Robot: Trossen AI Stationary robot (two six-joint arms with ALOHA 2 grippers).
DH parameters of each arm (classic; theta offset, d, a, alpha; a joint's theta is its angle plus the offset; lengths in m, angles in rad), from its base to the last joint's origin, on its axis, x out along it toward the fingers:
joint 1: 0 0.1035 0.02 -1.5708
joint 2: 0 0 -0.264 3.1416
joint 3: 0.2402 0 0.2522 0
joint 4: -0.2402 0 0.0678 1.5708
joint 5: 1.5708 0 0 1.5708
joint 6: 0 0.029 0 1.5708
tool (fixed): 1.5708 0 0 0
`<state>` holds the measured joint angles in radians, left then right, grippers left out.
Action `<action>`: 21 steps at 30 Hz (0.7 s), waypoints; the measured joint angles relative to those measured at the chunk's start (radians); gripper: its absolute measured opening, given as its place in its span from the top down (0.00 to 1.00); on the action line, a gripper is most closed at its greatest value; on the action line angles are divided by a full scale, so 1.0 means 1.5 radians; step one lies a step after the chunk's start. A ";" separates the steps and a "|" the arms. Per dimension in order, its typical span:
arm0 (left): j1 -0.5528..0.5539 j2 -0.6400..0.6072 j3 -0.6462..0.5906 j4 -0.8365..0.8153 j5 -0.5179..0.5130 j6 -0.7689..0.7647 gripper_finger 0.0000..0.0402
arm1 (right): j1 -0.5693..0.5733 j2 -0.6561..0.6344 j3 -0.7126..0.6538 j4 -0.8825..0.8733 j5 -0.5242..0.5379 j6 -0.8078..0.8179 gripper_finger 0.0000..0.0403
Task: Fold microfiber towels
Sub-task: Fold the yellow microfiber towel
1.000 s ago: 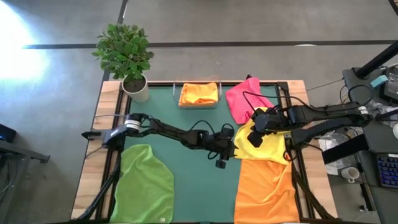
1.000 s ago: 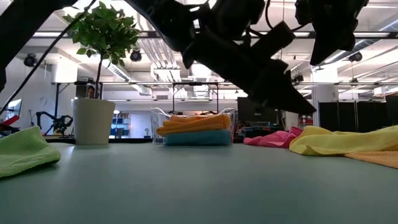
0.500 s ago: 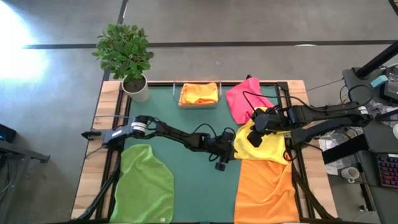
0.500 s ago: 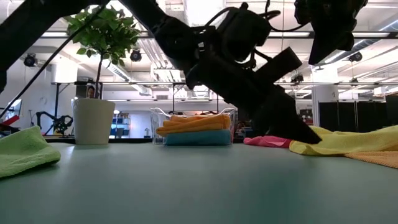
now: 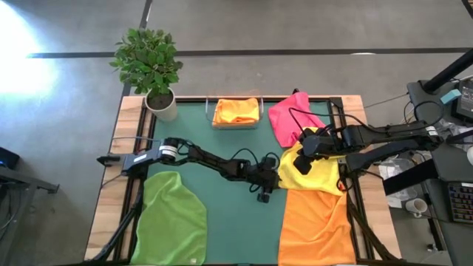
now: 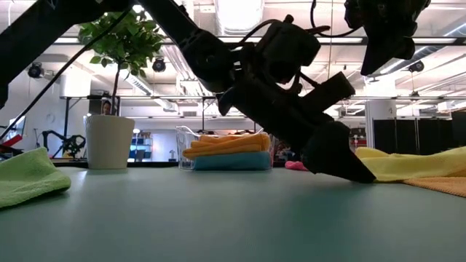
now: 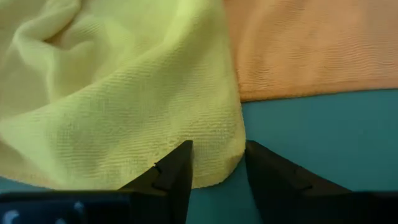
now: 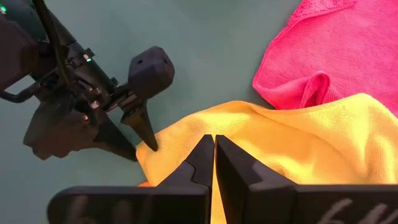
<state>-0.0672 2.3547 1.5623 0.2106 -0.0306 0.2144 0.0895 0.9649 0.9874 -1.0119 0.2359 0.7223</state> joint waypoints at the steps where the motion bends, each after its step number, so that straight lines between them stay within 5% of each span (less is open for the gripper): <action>1: 0.001 0.000 0.000 -0.005 -0.006 -0.002 0.69 | 0.000 0.000 0.000 0.000 0.000 0.000 0.98; 10: 0.010 0.000 0.004 -0.020 -0.016 -0.001 0.98 | 0.000 0.000 0.000 0.000 0.000 0.001 0.98; 16: 0.011 -0.027 -0.002 -0.054 -0.013 -0.021 0.99 | 0.000 0.000 0.000 -0.001 -0.003 0.000 0.98; 21: 0.016 -0.092 -0.004 -0.207 -0.041 0.001 1.00 | 0.000 0.000 0.000 -0.004 -0.006 0.000 0.98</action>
<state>-0.0426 2.2171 1.5566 -0.1005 -0.0919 0.2161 0.0895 0.9646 0.9871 -1.0174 0.2264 0.7221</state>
